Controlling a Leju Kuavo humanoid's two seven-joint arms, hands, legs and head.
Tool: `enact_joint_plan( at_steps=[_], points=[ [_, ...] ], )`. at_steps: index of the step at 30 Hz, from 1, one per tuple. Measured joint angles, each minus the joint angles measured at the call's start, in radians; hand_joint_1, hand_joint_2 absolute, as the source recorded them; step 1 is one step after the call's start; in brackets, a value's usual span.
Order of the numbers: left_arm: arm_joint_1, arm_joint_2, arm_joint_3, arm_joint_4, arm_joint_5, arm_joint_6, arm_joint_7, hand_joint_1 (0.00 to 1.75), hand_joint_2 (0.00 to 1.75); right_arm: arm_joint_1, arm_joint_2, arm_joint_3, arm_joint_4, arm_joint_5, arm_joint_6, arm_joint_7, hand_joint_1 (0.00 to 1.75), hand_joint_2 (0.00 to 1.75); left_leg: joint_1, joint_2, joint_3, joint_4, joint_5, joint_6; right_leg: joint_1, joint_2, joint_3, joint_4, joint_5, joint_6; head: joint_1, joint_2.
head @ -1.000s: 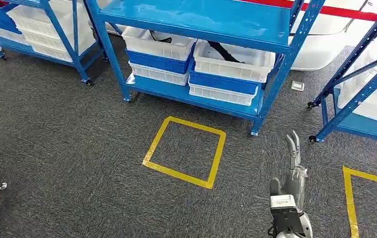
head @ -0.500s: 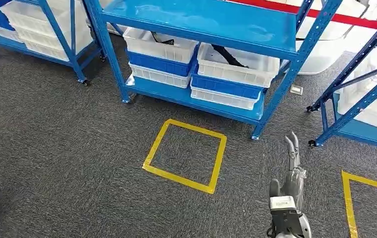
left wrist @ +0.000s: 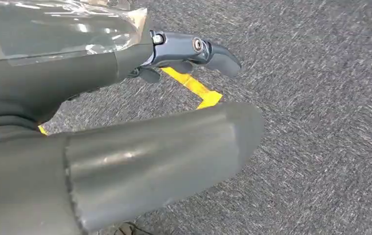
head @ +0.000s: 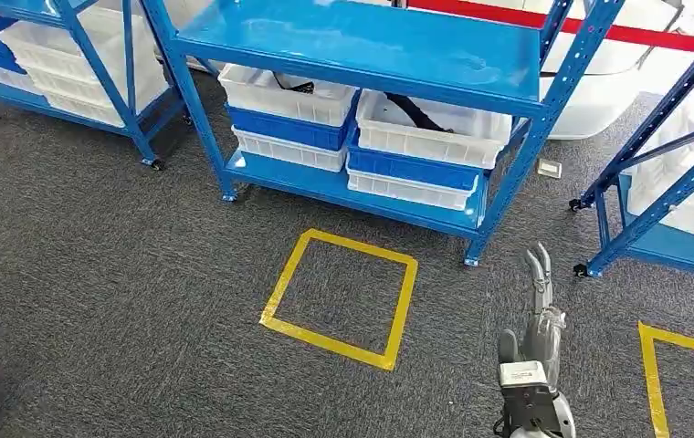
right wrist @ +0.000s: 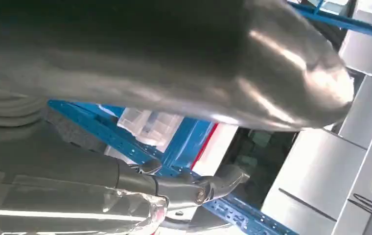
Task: Take the parts from the cabinet and place them on the table.
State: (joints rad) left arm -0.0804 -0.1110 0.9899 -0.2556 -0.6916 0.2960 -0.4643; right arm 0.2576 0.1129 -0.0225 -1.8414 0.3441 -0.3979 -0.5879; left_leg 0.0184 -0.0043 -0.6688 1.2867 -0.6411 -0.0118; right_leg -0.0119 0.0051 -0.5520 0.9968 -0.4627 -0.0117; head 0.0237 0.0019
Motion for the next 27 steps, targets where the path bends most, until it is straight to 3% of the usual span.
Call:
enact_joint_plan(
  at_steps=[1, 2, 3, 4, 5, 7, 9, 11, 12, 13, 15, 16, 17, 18, 20, 21, 22, 23, 25, 26, 27],
  points=[
    [0.001, 0.001, 0.0, 0.0, 0.0, -0.002, -0.001, 0.0, 0.0, 0.001, -0.001, 0.0, 0.001, -0.003, 0.0, 0.0, 0.0, 0.0, 0.001, 0.0, -0.034, 0.034, 0.004, -0.002, 0.0, 0.001, 0.004, 0.0, -0.005, 0.001, 0.0, 0.0],
    [0.002, 0.001, 0.0, 0.0, 0.0, -0.002, -0.002, 0.0, 0.0, 0.001, -0.002, 0.0, 0.001, -0.003, 0.0, 0.0, 0.0, 0.0, 0.002, 0.001, -0.039, 0.018, 0.034, -0.002, 0.0, 0.002, 0.009, 0.0, -0.009, 0.001, 0.0, 0.0],
    [0.002, 0.002, 0.0, 0.0, 0.0, -0.003, -0.002, 0.0, 0.0, 0.001, -0.002, 0.0, 0.002, -0.004, 0.0, 0.0, 0.0, 0.0, 0.003, 0.001, -0.022, -0.036, 0.084, -0.002, -0.001, 0.004, 0.017, 0.001, -0.015, 0.005, 0.0, 0.0],
    [0.001, 0.003, 0.0, 0.0, 0.0, -0.005, -0.003, 0.0, 0.0, 0.001, -0.003, 0.0, 0.003, -0.004, 0.0, 0.0, 0.0, 0.0, 0.005, 0.002, 0.018, -0.134, 0.149, -0.001, -0.002, 0.005, 0.031, 0.001, -0.024, 0.009, 0.0, 0.0],
    [0.001, 0.004, 0.0, 0.0, 0.0, -0.005, -0.003, 0.0, 0.0, 0.001, -0.003, 0.0, 0.003, -0.005, 0.0, 0.0, 0.0, 0.0, 0.006, 0.002, 0.051, -0.21, 0.192, 0.001, -0.001, 0.005, 0.039, 0.001, -0.031, 0.013, 0.0, 0.0],
    [0.0, 0.003, 0.0, 0.0, -0.003, -0.007, -0.005, 0.0, 0.0, 0.0, -0.005, 0.0, 0.003, -0.006, -0.003, 0.0, 0.0, 0.0, 0.001, -0.001, 0.073, -0.251, 0.181, 0.011, 0.015, 0.006, 0.035, 0.004, -0.046, 0.026, 0.0, 0.0],
    [0.0, 0.003, 0.0, 0.0, -0.004, -0.008, -0.005, 0.0, 0.0, 0.001, -0.008, 0.0, 0.003, -0.01, -0.006, 0.0, 0.0, 0.0, -0.009, 0.0, 0.073, -0.251, 0.174, 0.027, 0.01, 0.006, 0.038, -0.003, -0.049, 0.037, 0.001, 0.0],
    [0.0, 0.001, 0.0, 0.0, -0.005, -0.009, -0.005, 0.0, 0.0, 0.0, -0.011, -0.001, 0.002, -0.01, -0.009, 0.0, 0.0, 0.0, -0.001, 0.0, 0.091, -0.266, 0.18, 0.044, 0.012, 0.005, 0.043, 0.007, -0.058, 0.05, 0.001, 0.0],
    [0.0, 0.002, 0.0, 0.0, -0.007, -0.01, -0.006, 0.0, 0.0, 0.0, -0.013, 0.0, 0.002, -0.011, -0.01, -0.001, 0.0, 0.0, -0.003, 0.001, 0.097, -0.27, 0.178, 0.049, 0.009, 0.003, 0.029, 0.041, -0.071, 0.05, 0.003, 0.0],
    [0.0, 0.004, 0.0, 0.0, -0.008, -0.011, -0.006, 0.0, 0.0, -0.001, -0.014, 0.0, 0.002, -0.013, -0.011, -0.002, 0.0, 0.0, -0.002, 0.002, 0.099, -0.27, 0.177, 0.053, 0.006, 0.003, -0.01, 0.107, -0.098, 0.046, 0.003, 0.0],
    [-0.001, 0.006, 0.0, 0.0, -0.01, -0.011, -0.006, 0.0, 0.0, 0.002, -0.021, 0.0, 0.003, -0.018, -0.015, -0.002, 0.0, 0.0, -0.004, 0.002, 0.103, -0.27, 0.169, 0.06, 0.004, 0.003, -0.119, 0.282, -0.152, 0.044, 0.003, 0.0],
    [-0.001, 0.006, 0.0, 0.0, -0.01, -0.011, -0.006, 0.0, 0.0, 0.001, -0.023, 0.0, 0.005, -0.02, -0.016, -0.002, 0.0, 0.0, -0.004, 0.001, 0.106, -0.27, 0.165, 0.059, 0.003, 0.003, -0.16, 0.333, -0.154, 0.049, 0.003, 0.0],
    [0.0, 0.006, 0.0, 0.0, -0.01, -0.012, -0.007, 0.0, 0.0, 0.001, -0.024, 0.0, 0.005, -0.022, -0.018, -0.002, 0.0, 0.0, -0.004, 0.0, 0.112, -0.27, 0.159, 0.059, 0.001, 0.003, -0.173, 0.328, -0.136, 0.058, 0.003, 0.0],
    [0.0, 0.006, 0.0, 0.0, -0.01, -0.012, -0.007, 0.0, 0.0, 0.001, -0.026, 0.0, 0.006, -0.022, -0.019, -0.002, 0.0, 0.0, -0.004, -0.002, 0.121, -0.27, 0.153, 0.058, -0.001, 0.003, -0.161, 0.279, -0.1, 0.068, 0.004, 0.0],
    [0.0, 0.006, 0.0, 0.0, -0.011, -0.012, -0.007, 0.0, 0.0, 0.0, -0.03, 0.0, 0.006, -0.024, -0.021, -0.002, 0.0, 0.0, -0.004, -0.005, 0.144, -0.27, 0.137, 0.05, -0.005, -0.001, -0.088, 0.088, 0.002, 0.084, 0.004, 0.0],
    [0.0, 0.007, 0.0, 0.0, -0.011, -0.012, -0.008, 0.0, 0.0, 0.0, -0.03, 0.0, 0.007, -0.026, -0.021, -0.002, 0.0, 0.0, -0.005, -0.005, 0.14, -0.27, 0.13, 0.045, -0.004, -0.008, -0.066, 0.025, 0.025, 0.08, 0.004, 0.0],
    [0.0, 0.008, 0.0, 0.0, -0.011, -0.012, -0.008, 0.0, 0.0, -0.001, -0.031, 0.0, 0.008, -0.027, -0.021, -0.002, 0.0, 0.0, -0.012, -0.006, 0.15, -0.269, 0.113, 0.036, 0.009, -0.007, -0.051, 0.018, 0.025, 0.066, 0.003, 0.0],
    [0.0, 0.008, 0.0, 0.0, -0.011, -0.012, -0.009, 0.0, 0.0, -0.001, -0.033, 0.0, 0.008, -0.028, -0.022, -0.002, 0.0, 0.0, -0.012, -0.005, 0.155, -0.27, 0.109, 0.031, 0.006, -0.007, -0.052, 0.02, 0.023, 0.055, 0.002, 0.0],
    [-0.003, 0.009, 0.0, 0.0, -0.011, -0.012, -0.01, 0.0, 0.0, -0.004, -0.035, 0.0, 0.009, -0.03, -0.024, -0.002, 0.0, 0.0, -0.005, -0.001, 0.16, -0.274, 0.102, 0.021, 0.012, -0.003, -0.049, 0.02, 0.019, 0.039, 0.001, 0.0],
    [-0.005, 0.01, 0.0, 0.0, -0.011, -0.012, -0.01, 0.0, 0.0, -0.006, -0.037, 0.001, 0.009, -0.029, -0.025, -0.003, 0.0, 0.0, 0.003, -0.002, 0.165, -0.265, 0.094, 0.014, -0.011, -0.001, -0.036, 0.011, 0.021, 0.029, 0.002, 0.0],
    [-0.005, 0.011, 0.0, 0.0, -0.011, -0.012, -0.011, 0.0, 0.0, -0.007, -0.038, 0.001, 0.009, -0.03, -0.028, -0.003, 0.0, 0.0, 0.0, 0.0, 0.157, -0.235, 0.081, 0.012, -0.006, 0.0, -0.027, 0.009, 0.015, 0.02, 0.002, 0.0]
  ],
)
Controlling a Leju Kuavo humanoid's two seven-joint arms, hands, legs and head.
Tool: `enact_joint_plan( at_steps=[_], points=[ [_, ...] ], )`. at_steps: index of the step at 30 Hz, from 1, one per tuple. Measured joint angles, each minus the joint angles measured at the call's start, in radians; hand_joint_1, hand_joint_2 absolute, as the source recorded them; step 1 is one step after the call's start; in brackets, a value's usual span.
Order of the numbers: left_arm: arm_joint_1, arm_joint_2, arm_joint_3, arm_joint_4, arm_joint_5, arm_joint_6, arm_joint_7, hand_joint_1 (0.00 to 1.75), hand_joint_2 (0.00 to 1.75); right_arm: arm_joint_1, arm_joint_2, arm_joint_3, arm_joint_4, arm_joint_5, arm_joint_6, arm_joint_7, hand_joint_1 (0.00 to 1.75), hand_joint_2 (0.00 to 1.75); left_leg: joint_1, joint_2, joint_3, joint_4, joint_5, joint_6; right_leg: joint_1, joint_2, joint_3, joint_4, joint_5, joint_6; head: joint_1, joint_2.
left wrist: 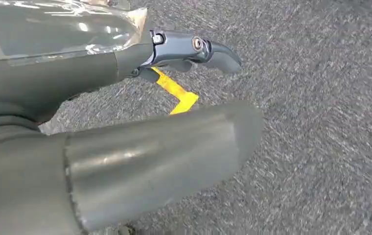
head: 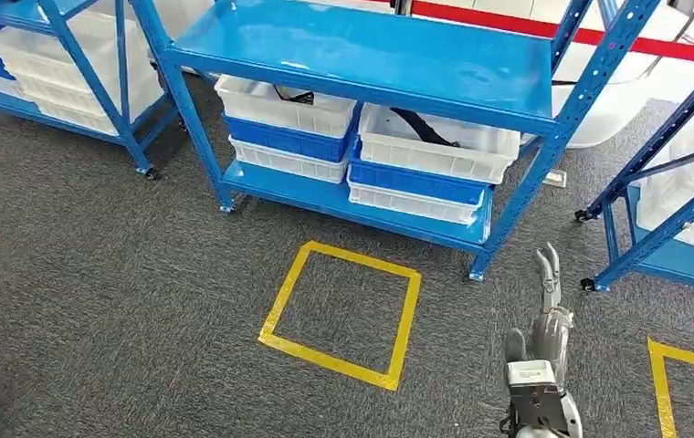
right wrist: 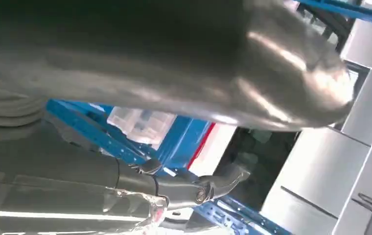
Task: Take the parts from the cabinet and place them on the table.
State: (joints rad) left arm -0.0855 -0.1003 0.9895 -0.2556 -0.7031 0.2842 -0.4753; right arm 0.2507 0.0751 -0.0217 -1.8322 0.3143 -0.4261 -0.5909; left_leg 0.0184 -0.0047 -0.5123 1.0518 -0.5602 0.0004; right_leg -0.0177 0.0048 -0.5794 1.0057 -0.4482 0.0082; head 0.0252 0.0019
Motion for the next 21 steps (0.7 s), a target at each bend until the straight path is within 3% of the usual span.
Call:
enact_joint_plan(
  at_steps=[2, 3, 4, 5, 6, 8, 9, 10, 13, 15, 16, 19, 20, 21],
  points=[
    [0.0, -0.002, 0.0, 0.001, -0.001, 0.0, 0.0, 0.0, 0.0, -0.005, 0.0, 0.002, 0.002, 0.0, -0.002, 0.0, 0.0, 0.0, 0.002, 0.0, -0.072, 0.133, -0.061, -0.003, 0.001, -0.003, 0.013, 0.0, -0.01, -0.015, -0.003, 0.0],
    [0.001, -0.002, 0.0, 0.002, 0.0, 0.0, 0.0, 0.0, 0.0, -0.006, -0.001, 0.003, 0.005, 0.0, -0.002, 0.0, 0.0, 0.0, 0.002, 0.0, -0.132, 0.224, -0.094, -0.007, 0.003, -0.003, 0.019, 0.0, -0.016, -0.022, -0.003, 0.0],
    [0.002, -0.001, 0.0, 0.002, 0.0, 0.0, 0.0, 0.0, 0.0, -0.007, -0.001, 0.004, 0.007, -0.003, -0.003, 0.0, 0.0, 0.0, 0.002, 0.0, -0.173, 0.274, -0.099, -0.01, 0.004, -0.003, 0.024, 0.001, -0.022, -0.022, -0.003, 0.0],
    [0.002, 0.0, 0.0, 0.002, 0.0, 0.0, 0.0, 0.0, 0.0, -0.007, -0.001, 0.005, 0.01, -0.004, -0.004, 0.0, 0.0, 0.0, 0.003, 0.001, -0.194, 0.28, -0.079, -0.011, 0.004, -0.002, 0.03, 0.001, -0.029, -0.021, -0.003, 0.0],
    [0.003, 0.001, 0.001, 0.002, 0.0, 0.0, 0.0, 0.0, 0.0, -0.007, -0.002, 0.006, 0.011, -0.005, -0.005, 0.0, 0.0, 0.0, 0.004, 0.001, -0.193, 0.251, -0.043, -0.012, 0.004, -0.001, 0.038, 0.001, -0.035, -0.019, -0.003, 0.0],
    [0.003, 0.004, 0.001, 0.002, 0.0, 0.0, 0.0, 0.0, 0.0, -0.009, -0.003, 0.008, 0.015, -0.006, -0.01, 0.0, 0.0, 0.0, 0.007, 0.003, -0.133, 0.084, 0.077, -0.009, 0.002, 0.001, 0.065, 0.001, -0.054, -0.01, -0.003, 0.0],
    [0.003, 0.005, 0.002, 0.002, 0.0, 0.0, 0.0, 0.0, 0.0, -0.012, -0.003, 0.01, 0.017, -0.009, -0.013, 0.0, 0.0, 0.0, 0.009, 0.004, -0.104, 0.009, 0.112, -0.007, 0.003, 0.001, 0.064, 0.0, -0.063, -0.003, -0.004, 0.0],
    [0.001, 0.005, 0.002, 0.002, 0.0, 0.0, 0.0, 0.0, 0.0, -0.016, -0.004, 0.011, 0.018, -0.009, -0.015, 0.0, 0.0, 0.0, 0.003, 0.002, -0.093, -0.005, 0.091, -0.004, 0.018, 0.001, 0.071, 0.003, -0.075, 0.005, -0.004, 0.0],
    [0.001, 0.005, 0.002, 0.002, 0.0, 0.0, 0.0, 0.0, 0.0, -0.028, -0.005, 0.017, 0.02, -0.01, -0.018, 0.002, 0.0, 0.0, -0.002, 0.0, -0.092, -0.013, 0.086, 0.02, 0.019, 0.003, 0.092, 0.009, -0.069, 0.024, 0.0, 0.0],
    [0.002, 0.003, 0.003, 0.002, 0.0, 0.0, 0.0, 0.0, 0.0, -0.029, -0.006, 0.019, 0.021, -0.011, -0.019, 0.004, 0.0, 0.0, 0.002, -0.001, -0.059, -0.023, 0.085, 0.037, 0.014, 0.002, 0.087, 0.028, -0.088, 0.03, 0.001, 0.0],
    [0.001, 0.004, 0.003, 0.002, 0.001, 0.0, 0.0, 0.0, 0.0, -0.035, -0.006, 0.021, 0.021, -0.011, -0.02, 0.004, 0.0, 0.0, 0.002, -0.001, -0.054, -0.025, 0.084, 0.042, 0.013, 0.002, 0.058, 0.079, -0.112, 0.027, 0.0, 0.0],
    [0.0, 0.006, 0.003, 0.002, 0.001, 0.0, 0.0, 0.0, 0.0, -0.039, -0.009, 0.023, 0.023, -0.011, -0.02, 0.004, 0.0, 0.0, -0.001, -0.003, -0.051, -0.025, 0.072, 0.049, 0.01, 0.002, -0.094, 0.303, -0.182, 0.027, 0.002, 0.0],
    [0.002, 0.005, 0.003, 0.002, 0.001, 0.0, 0.0, 0.0, 0.0, -0.038, -0.009, 0.023, 0.025, -0.01, -0.02, 0.005, 0.0, 0.0, -0.002, -0.003, -0.047, -0.025, 0.068, 0.049, 0.01, 0.002, -0.121, 0.325, -0.179, 0.032, 0.002, 0.0],
    [0.002, 0.005, 0.003, 0.002, 0.0, 0.0, 0.0, 0.0, 0.0, -0.038, -0.009, 0.024, 0.026, -0.009, -0.021, 0.007, 0.0, 0.0, -0.002, -0.005, -0.04, -0.025, 0.062, 0.047, 0.009, 0.002, -0.123, 0.298, -0.156, 0.041, 0.002, 0.0]
  ],
)
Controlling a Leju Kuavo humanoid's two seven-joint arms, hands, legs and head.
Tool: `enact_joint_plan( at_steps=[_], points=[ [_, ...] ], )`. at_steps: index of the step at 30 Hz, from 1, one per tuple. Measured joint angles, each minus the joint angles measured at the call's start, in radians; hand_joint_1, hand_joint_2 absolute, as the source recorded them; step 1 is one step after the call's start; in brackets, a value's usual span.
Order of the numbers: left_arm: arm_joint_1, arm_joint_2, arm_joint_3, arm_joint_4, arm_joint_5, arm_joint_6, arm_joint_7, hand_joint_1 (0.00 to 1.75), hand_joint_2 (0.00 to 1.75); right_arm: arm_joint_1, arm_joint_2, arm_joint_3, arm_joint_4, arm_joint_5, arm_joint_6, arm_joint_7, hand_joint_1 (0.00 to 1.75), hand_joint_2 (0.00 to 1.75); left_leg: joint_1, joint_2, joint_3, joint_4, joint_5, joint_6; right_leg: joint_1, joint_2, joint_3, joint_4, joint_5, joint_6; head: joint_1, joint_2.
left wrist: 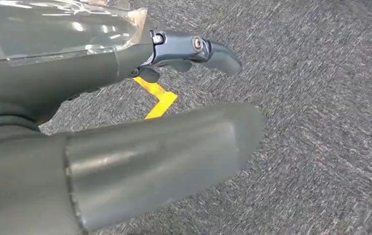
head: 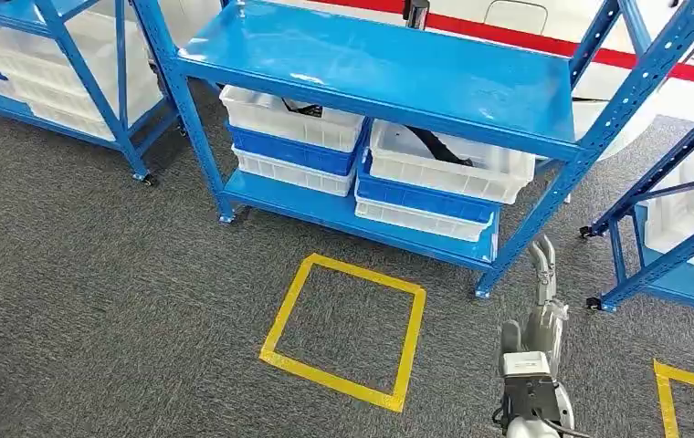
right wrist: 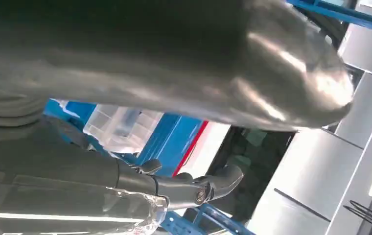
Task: Take the parts from the cabinet and place them on the table.
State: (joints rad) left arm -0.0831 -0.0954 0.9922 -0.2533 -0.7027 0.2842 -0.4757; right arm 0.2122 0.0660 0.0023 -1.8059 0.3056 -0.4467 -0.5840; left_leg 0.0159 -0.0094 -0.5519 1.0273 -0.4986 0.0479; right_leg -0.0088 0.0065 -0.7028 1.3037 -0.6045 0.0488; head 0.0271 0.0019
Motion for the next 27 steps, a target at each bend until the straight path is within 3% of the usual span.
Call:
enact_joint_plan(
  at_steps=[2, 3, 4, 5, 6, 7, 9, 10, 13, 14, 15, 16, 18, 19, 20, 21, 22, 24, 25, 26, 27],
  points=[
    [0.0, 0.0, 0.0, 0.0, 0.0, 0.0, 0.0, 0.0, 0.0, 0.0, 0.0, 0.001, 0.0, 0.005, -0.001, 0.002, 0.0, 0.0, 0.0, -0.002, 0.021, 0.0, -0.014, -0.005, 0.0, 0.0, 0.053, -0.157, 0.092, 0.016, 0.0, 0.0],
    [0.0, -0.001, 0.0, 0.0, 0.0, 0.0, 0.0, 0.0, 0.0, 0.0, 0.0, 0.001, 0.0, 0.008, -0.001, 0.004, 0.0, 0.0, 0.0, -0.002, 0.031, 0.0, -0.022, -0.008, 0.0, -0.002, 0.085, -0.249, 0.144, 0.018, 0.0, 0.0],
    [0.0, -0.001, 0.0, 0.0, 0.0, 0.0, 0.0, 0.0, 0.0, 0.001, 0.0, 0.002, 0.0, 0.01, -0.001, 0.006, 0.0, 0.0, -0.001, -0.003, 0.042, 0.003, -0.03, -0.014, 0.003, -0.007, 0.083, -0.274, 0.149, 0.002, -0.001, 0.0],
    [0.0, 0.0, 0.0, 0.0, 0.0, 0.0, 0.0, 0.0, 0.0, -0.001, 0.0, 0.002, 0.003, 0.01, -0.001, 0.008, 0.0, 0.0, -0.001, -0.004, 0.036, -0.003, -0.037, -0.023, 0.011, -0.014, 0.087, -0.267, 0.101, -0.022, 0.001, 0.0],
    [-0.001, -0.003, 0.0, 0.0, 0.0, 0.0, 0.001, 0.0, 0.0, 0.0, 0.0, 0.002, 0.003, 0.011, -0.001, 0.008, 0.0, 0.0, 0.0, -0.002, 0.04, -0.008, -0.043, -0.032, 0.023, -0.012, 0.103, -0.271, 0.113, -0.028, 0.0, 0.0],
    [0.0, -0.004, 0.0, 0.0, 0.0, 0.0, 0.001, 0.0, 0.0, 0.001, 0.0, 0.002, 0.003, 0.011, -0.001, 0.008, 0.0, 0.0, -0.002, 0.002, 0.054, 0.005, -0.035, -0.035, 0.012, -0.01, 0.097, -0.284, 0.133, -0.037, -0.001, 0.0],
    [-0.001, -0.005, 0.0, 0.0, 0.0, 0.0, 0.001, 0.0, 0.0, 0.001, 0.0, 0.003, 0.003, 0.011, -0.002, 0.008, 0.0, 0.0, 0.005, 0.005, 0.058, 0.025, -0.052, -0.04, -0.006, -0.009, 0.141, -0.294, 0.14, -0.051, 0.0, 0.0],
    [-0.002, -0.007, 0.0, 0.0, 0.0, 0.0, 0.001, 0.0, 0.0, -0.002, 0.0, 0.002, 0.003, 0.012, -0.002, 0.008, 0.0, 0.0, 0.002, 0.006, 0.048, 0.06, -0.072, -0.042, -0.004, -0.01, 0.152, -0.296, 0.136, -0.059, -0.001, 0.0],
    [-0.003, -0.008, 0.0, 0.001, 0.0, 0.0, 0.0, 0.0, 0.0, -0.004, 0.001, 0.003, 0.003, 0.012, -0.002, 0.008, 0.0, 0.0, 0.005, 0.005, -0.09, 0.272, -0.167, -0.056, -0.001, -0.008, 0.16, -0.296, 0.124, -0.073, -0.005, 0.0],
    [-0.002, -0.008, 0.0, 0.001, 0.0, 0.0, 0.0, 0.0, 0.0, -0.003, 0.001, 0.003, 0.003, 0.011, -0.002, 0.008, 0.0, 0.0, 0.005, 0.005, -0.125, 0.306, -0.17, -0.059, 0.0, -0.006, 0.164, -0.295, 0.119, -0.071, -0.006, 0.0],
    [-0.002, -0.007, 0.001, 0.001, 0.001, 0.0, 0.0, 0.0, 0.0, -0.001, 0.001, 0.003, 0.003, 0.012, -0.002, 0.008, 0.0, 0.0, 0.005, 0.006, -0.138, 0.296, -0.148, -0.059, -0.001, -0.004, 0.171, -0.295, 0.113, -0.07, -0.005, 0.0],
    [-0.002, -0.006, 0.0, 0.001, 0.001, 0.0, 0.0, 0.0, 0.0, 0.0, 0.001, 0.003, 0.003, 0.011, -0.002, 0.008, 0.0, 0.0, 0.006, 0.006, -0.13, 0.242, -0.095, -0.059, -0.002, -0.003, 0.182, -0.295, 0.105, -0.066, -0.005, 0.0],
    [-0.002, -0.005, 0.0, 0.001, 0.001, 0.0, 0.0, 0.0, 0.0, -0.001, 0.002, 0.003, 0.003, 0.011, -0.002, 0.008, 0.0, 0.0, 0.007, 0.007, -0.073, 0.067, 0.038, -0.056, -0.003, -0.002, 0.203, -0.296, 0.088, -0.058, -0.005, 0.0],
    [-0.001, -0.005, 0.001, 0.001, 0.001, 0.0, 0.0, 0.0, 0.0, -0.001, 0.002, 0.003, 0.003, 0.011, -0.002, 0.008, 0.0, 0.0, 0.006, 0.007, -0.062, 0.035, 0.044, -0.051, -0.001, -0.002, 0.203, -0.295, 0.08, -0.052, -0.005, 0.0],
    [-0.002, -0.005, 0.0, 0.001, 0.0, 0.0, 0.0, 0.0, 0.0, -0.002, 0.001, 0.003, 0.004, 0.011, -0.002, 0.008, 0.0, 0.0, 0.0, 0.01, -0.068, 0.028, -0.022, -0.045, 0.007, 0.0, 0.208, -0.292, 0.077, -0.046, -0.008, 0.0],
    [-0.002, -0.005, 0.0, 0.001, 0.0, 0.0, 0.0, 0.0, 0.0, -0.002, 0.001, 0.003, 0.004, 0.011, -0.002, 0.009, 0.0, 0.0, -0.003, 0.008, -0.061, 0.026, -0.003, -0.036, 0.009, -0.002, 0.195, -0.297, 0.072, -0.038, -0.007, 0.0],
    [0.001, -0.005, 0.001, 0.001, 0.002, 0.0, 0.0, 0.0, 0.0, -0.002, 0.001, 0.003, 0.005, 0.011, -0.002, 0.009, 0.0, 0.0, -0.003, 0.006, -0.059, 0.016, 0.022, -0.024, 0.012, -0.001, 0.215, -0.281, 0.079, -0.028, -0.006, 0.0],
    [0.002, -0.008, 0.001, 0.002, 0.0, -0.002, 0.0, 0.0, 0.0, -0.001, 0.001, 0.003, 0.004, 0.01, -0.002, 0.008, 0.0, 0.0, 0.002, 0.005, -0.033, 0.008, 0.026, -0.012, 0.015, 0.0, 0.218, -0.275, 0.069, -0.018, -0.006, 0.0],
    [0.0, -0.007, 0.001, 0.001, 0.0, -0.002, -0.001, 0.0, 0.0, -0.001, 0.001, 0.004, 0.005, 0.011, -0.002, 0.007, 0.0, 0.0, 0.001, 0.005, -0.021, 0.005, 0.024, -0.008, 0.008, -0.001, 0.207, -0.244, 0.058, -0.013, -0.005, 0.0],
    [-0.002, -0.006, 0.001, 0.001, 0.0, -0.002, -0.001, 0.0, 0.0, -0.005, 0.001, 0.004, 0.005, 0.011, -0.002, 0.007, 0.0, 0.0, 0.001, 0.005, -0.02, 0.005, 0.021, -0.004, 0.007, -0.001, 0.173, -0.187, 0.042, -0.013, -0.004, 0.0],
    [-0.003, -0.005, 0.001, 0.001, -0.002, -0.002, -0.002, 0.0, 0.0, -0.005, 0.0, 0.004, 0.006, 0.011, -0.002, 0.007, 0.0, 0.0, 0.001, 0.004, -0.02, 0.005, 0.016, -0.002, 0.006, -0.001, 0.121, -0.11, 0.011, -0.017, -0.003, 0.0]
  ],
)
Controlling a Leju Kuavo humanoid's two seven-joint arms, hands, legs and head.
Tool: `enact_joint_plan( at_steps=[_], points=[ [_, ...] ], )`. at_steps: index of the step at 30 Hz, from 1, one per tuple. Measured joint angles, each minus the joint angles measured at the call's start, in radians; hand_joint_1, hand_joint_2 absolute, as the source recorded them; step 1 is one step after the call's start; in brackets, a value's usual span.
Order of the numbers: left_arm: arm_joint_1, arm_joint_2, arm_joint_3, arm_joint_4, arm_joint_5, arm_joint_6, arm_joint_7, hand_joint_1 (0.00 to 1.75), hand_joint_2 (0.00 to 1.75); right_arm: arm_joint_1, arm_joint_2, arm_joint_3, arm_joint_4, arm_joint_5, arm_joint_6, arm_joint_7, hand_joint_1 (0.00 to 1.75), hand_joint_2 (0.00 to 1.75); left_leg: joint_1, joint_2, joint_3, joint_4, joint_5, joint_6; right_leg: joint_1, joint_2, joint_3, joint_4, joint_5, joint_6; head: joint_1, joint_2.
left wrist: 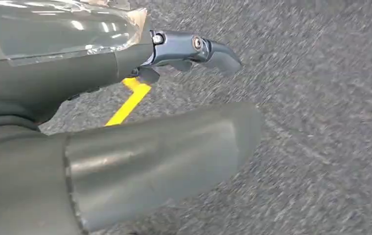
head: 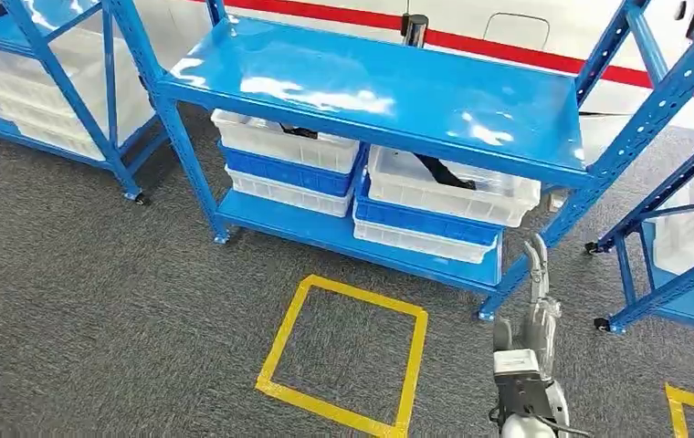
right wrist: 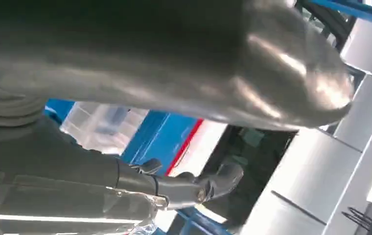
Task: Take the parts from the cabinet and place them on the table.
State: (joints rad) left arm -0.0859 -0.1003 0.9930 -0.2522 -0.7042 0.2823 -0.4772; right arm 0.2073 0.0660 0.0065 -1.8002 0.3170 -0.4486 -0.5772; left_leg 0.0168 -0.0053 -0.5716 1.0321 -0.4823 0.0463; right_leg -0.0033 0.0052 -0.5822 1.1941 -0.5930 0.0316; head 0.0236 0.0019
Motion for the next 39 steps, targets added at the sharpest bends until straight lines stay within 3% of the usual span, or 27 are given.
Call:
enact_joint_plan(
  at_steps=[2, 3, 5, 6, 7, 8, 9, 11, 12, 13, 14, 17, 18, 19, 22, 23, 24, 26, 27, 28, 29, 32, 33, 34, 37, 38, 39],
  points=[
    [0.001, 0.0, 0.0, 0.0, -0.002, 0.0, 0.0, 0.0, 0.0, 0.005, 0.0, 0.0, 0.001, -0.002, 0.0, 0.0, 0.0, 0.0, -0.002, -0.001, 0.003, 0.0, -0.009, 0.0, 0.0, 0.0, -0.083, 0.109, -0.042, 0.002, 0.0, 0.0],
    [0.002, 0.0, 0.0, 0.0, -0.002, -0.001, 0.0, 0.0, 0.0, 0.006, 0.0, 0.0, 0.002, -0.001, 0.0, 0.0, 0.0, 0.0, -0.003, -0.002, 0.008, 0.0, -0.013, -0.001, 0.0, 0.0, -0.097, 0.104, -0.031, 0.009, 0.0, 0.0],
    [0.002, -0.001, 0.0, 0.0, -0.002, -0.001, 0.0, 0.0, 0.0, 0.005, 0.0, 0.0, 0.003, -0.001, 0.0, 0.0, 0.0, 0.0, -0.003, -0.004, 0.024, 0.0, -0.024, -0.004, 0.0, 0.0, -0.059, -0.02, 0.041, 0.022, 0.0, 0.0],
    [0.002, -0.001, 0.0, 0.0, -0.004, -0.002, -0.001, 0.0, 0.0, 0.005, 0.0, 0.0, 0.003, -0.001, 0.0, 0.0, 0.0, 0.0, -0.003, -0.004, 0.034, 0.0, -0.031, -0.007, 0.0, -0.001, -0.019, -0.124, 0.098, 0.029, 0.0, 0.0],
    [0.002, -0.001, 0.0, 0.0, -0.005, -0.003, -0.001, 0.0, 0.0, 0.006, -0.001, -0.001, 0.003, -0.001, 0.0, 0.0, 0.0, 0.0, -0.001, -0.004, 0.036, -0.002, -0.037, -0.011, 0.001, -0.004, -0.007, -0.163, 0.13, 0.016, 0.0, 0.0],
    [0.002, 0.0, 0.0, 0.0, -0.006, -0.005, -0.002, 0.0, 0.0, 0.007, 0.0, -0.001, 0.005, -0.002, 0.0, 0.001, 0.0, 0.0, -0.003, -0.005, 0.046, -0.003, -0.04, -0.017, 0.007, -0.009, -0.022, -0.162, 0.088, -0.002, -0.002, 0.0],
    [0.002, 0.0, 0.0, 0.0, -0.006, -0.007, -0.002, 0.0, 0.0, 0.007, -0.001, -0.002, 0.005, -0.002, 0.0, 0.0, 0.0, 0.0, -0.002, -0.003, 0.046, -0.008, -0.047, -0.026, 0.016, -0.011, -0.015, -0.163, 0.088, -0.014, 0.002, 0.0],
    [0.003, -0.002, 0.0, 0.0, -0.006, -0.009, -0.002, 0.0, 0.0, 0.014, -0.001, -0.003, 0.005, -0.003, 0.0, 0.0, 0.0, 0.0, -0.004, -0.002, 0.061, 0.005, -0.042, -0.034, 0.012, -0.008, -0.004, -0.175, 0.115, -0.031, 0.003, 0.0],
    [0.002, -0.001, 0.0, 0.0, -0.006, -0.009, -0.002, 0.0, 0.0, 0.016, -0.001, -0.003, 0.004, -0.002, 0.0, -0.001, 0.0, 0.0, -0.002, 0.0, 0.062, 0.011, -0.05, -0.037, -0.004, -0.005, 0.025, -0.18, 0.117, -0.038, 0.0, 0.0],
    [0.001, -0.002, 0.0, 0.001, -0.006, -0.009, -0.002, 0.0, 0.0, 0.017, 0.0, -0.003, 0.001, -0.002, 0.0, -0.002, 0.0, 0.0, -0.001, 0.002, 0.054, 0.033, -0.063, -0.039, -0.002, -0.007, 0.034, -0.185, 0.115, -0.041, 0.003, 0.0],
    [-0.001, -0.003, 0.0, 0.001, -0.006, -0.008, -0.002, 0.0, 0.0, 0.017, 0.001, -0.003, -0.001, -0.002, 0.0, -0.003, 0.0, 0.0, -0.001, 0.002, 0.03, 0.082, -0.085, -0.041, -0.003, -0.007, 0.039, -0.185, 0.112, -0.046, -0.005, 0.0],
    [0.001, -0.003, 0.0, 0.002, -0.008, -0.007, -0.002, 0.0, 0.0, 0.026, 0.004, -0.003, -0.002, -0.001, 0.002, -0.006, 0.0, 0.0, 0.0, 0.002, -0.109, 0.284, -0.165, -0.052, 0.001, -0.006, 0.047, -0.185, 0.099, -0.061, -0.004, 0.0],
    [0.002, -0.003, 0.0, 0.002, -0.007, -0.006, -0.002, 0.0, 0.0, 0.029, 0.005, -0.003, -0.002, 0.0, 0.003, -0.006, 0.0, 0.0, 0.001, 0.002, -0.134, 0.295, -0.159, -0.052, 0.002, -0.004, 0.052, -0.185, 0.094, -0.059, -0.004, 0.0],
    [0.003, -0.002, 0.0, 0.002, -0.007, -0.006, -0.002, 0.0, 0.0, 0.032, 0.005, -0.003, -0.002, 0.0, 0.003, -0.007, 0.0, 0.0, 0.0, 0.002, -0.136, 0.261, -0.123, -0.05, 0.002, -0.002, 0.061, -0.185, 0.087, -0.058, -0.004, 0.0],
    [0.003, 0.0, 0.0, 0.002, -0.008, -0.007, -0.003, 0.0, 0.0, 0.033, 0.005, -0.003, -0.002, -0.001, 0.006, -0.008, 0.0, 0.0, -0.005, 0.004, -0.061, 0.034, 0.049, -0.029, 0.004, 0.0, 0.084, -0.186, 0.063, -0.051, -0.004, 0.0],
    [0.002, 0.004, 0.0, 0.002, -0.009, -0.008, -0.004, 0.0, 0.0, 0.034, 0.005, -0.003, -0.002, -0.002, 0.006, -0.008, 0.0, 0.0, -0.014, 0.006, -0.058, 0.031, 0.005, -0.025, 0.01, 0.0, 0.1, -0.184, 0.056, -0.043, -0.002, 0.0],
    [0.001, 0.004, -0.001, 0.002, -0.013, -0.009, -0.006, 0.0, 0.0, 0.033, 0.005, -0.005, -0.003, -0.002, 0.006, -0.008, 0.0, 0.0, -0.016, -0.001, -0.057, 0.024, -0.021, -0.019, 0.009, 0.001, 0.084, -0.185, 0.052, -0.036, -0.006, 0.0],
    [0.004, 0.006, 0.0, 0.002, -0.016, -0.008, -0.006, 0.0, 0.0, 0.037, 0.005, -0.005, -0.006, -0.002, 0.007, -0.008, 0.0, 0.0, -0.018, -0.002, -0.05, 0.001, 0.015, -0.002, 0.017, 0.001, 0.106, -0.175, 0.059, -0.02, -0.003, 0.0],
    [0.005, 0.006, 0.0, 0.002, -0.018, -0.009, -0.006, 0.0, 0.0, 0.039, 0.005, -0.006, -0.011, -0.002, 0.007, -0.009, 0.0, 0.0, -0.013, -0.002, -0.02, -0.002, 0.021, 0.004, 0.02, 0.002, 0.114, -0.175, 0.059, -0.016, -0.004, 0.0],
    [0.005, 0.003, 0.0, 0.003, -0.019, -0.009, -0.006, 0.0, 0.0, 0.042, 0.004, -0.009, -0.013, -0.001, 0.007, -0.008, 0.0, 0.0, -0.009, 0.001, -0.008, -0.012, 0.02, 0.003, 0.014, 0.002, 0.103, -0.156, 0.045, -0.017, -0.004, 0.0],
    [0.003, 0.005, 0.0, 0.003, -0.019, -0.009, -0.006, 0.0, 0.0, 0.042, 0.005, -0.01, -0.016, -0.001, 0.007, -0.01, 0.0, 0.0, -0.007, 0.0, 0.0, -0.014, 0.018, 0.006, 0.012, 0.001, 0.078, -0.103, 0.028, -0.017, -0.002, 0.0],
    [0.002, 0.004, -0.001, 0.003, -0.023, -0.01, -0.007, 0.0, 0.0, 0.05, 0.004, -0.014, -0.017, -0.002, 0.007, -0.01, 0.0, 0.0, -0.007, -0.001, 0.001, -0.013, 0.011, 0.006, 0.002, 0.001, -0.055, 0.089, -0.05, -0.008, 0.002, 0.0],
    [0.002, 0.003, -0.001, 0.003, -0.022, -0.013, -0.007, 0.0, 0.0, 0.055, 0.004, -0.015, -0.017, -0.003, 0.008, -0.01, 0.0, 0.0, -0.007, -0.002, 0.002, -0.013, 0.007, 0.004, 0.0, 0.001, -0.084, 0.115, -0.055, -0.003, 0.002, 0.0],
    [0.002, 0.003, 0.0, 0.003, -0.019, -0.015, -0.007, 0.0, 0.0, 0.058, 0.003, -0.017, -0.017, -0.004, 0.009, -0.01, 0.0, 0.0, -0.006, -0.004, 0.006, -0.013, 0.004, 0.002, -0.005, 0.001, -0.09, 0.097, -0.037, 0.006, 0.002, 0.0],
    [0.003, 0.003, 0.0, 0.003, -0.02, -0.015, -0.007, 0.0, 0.0, 0.059, 0.002, -0.024, -0.017, -0.019, 0.013, -0.013, 0.0, 0.0, 0.001, -0.006, 0.03, -0.013, -0.014, -0.014, -0.027, -0.001, -0.008, -0.157, 0.115, 0.056, 0.002, 0.0],
    [0.003, 0.008, 0.0, 0.003, -0.02, -0.015, -0.006, 0.0, 0.0, 0.06, 0.003, -0.025, -0.015, -0.021, 0.015, -0.013, 0.0, 0.0, -0.001, -0.007, 0.033, -0.014, -0.019, -0.021, -0.023, -0.005, -0.017, -0.155, 0.117, 0.046, 0.003, 0.0],
    [0.002, 0.007, 0.0, 0.003, -0.021, -0.015, -0.006, 0.0, 0.0, 0.062, 0.002, -0.026, -0.016, -0.024, 0.016, -0.015, 0.0, 0.0, -0.002, -0.006, 0.033, -0.013, -0.021, -0.027, -0.01, -0.014, -0.019, -0.164, 0.089, 0.019, 0.003, 0.0]
  ],
)
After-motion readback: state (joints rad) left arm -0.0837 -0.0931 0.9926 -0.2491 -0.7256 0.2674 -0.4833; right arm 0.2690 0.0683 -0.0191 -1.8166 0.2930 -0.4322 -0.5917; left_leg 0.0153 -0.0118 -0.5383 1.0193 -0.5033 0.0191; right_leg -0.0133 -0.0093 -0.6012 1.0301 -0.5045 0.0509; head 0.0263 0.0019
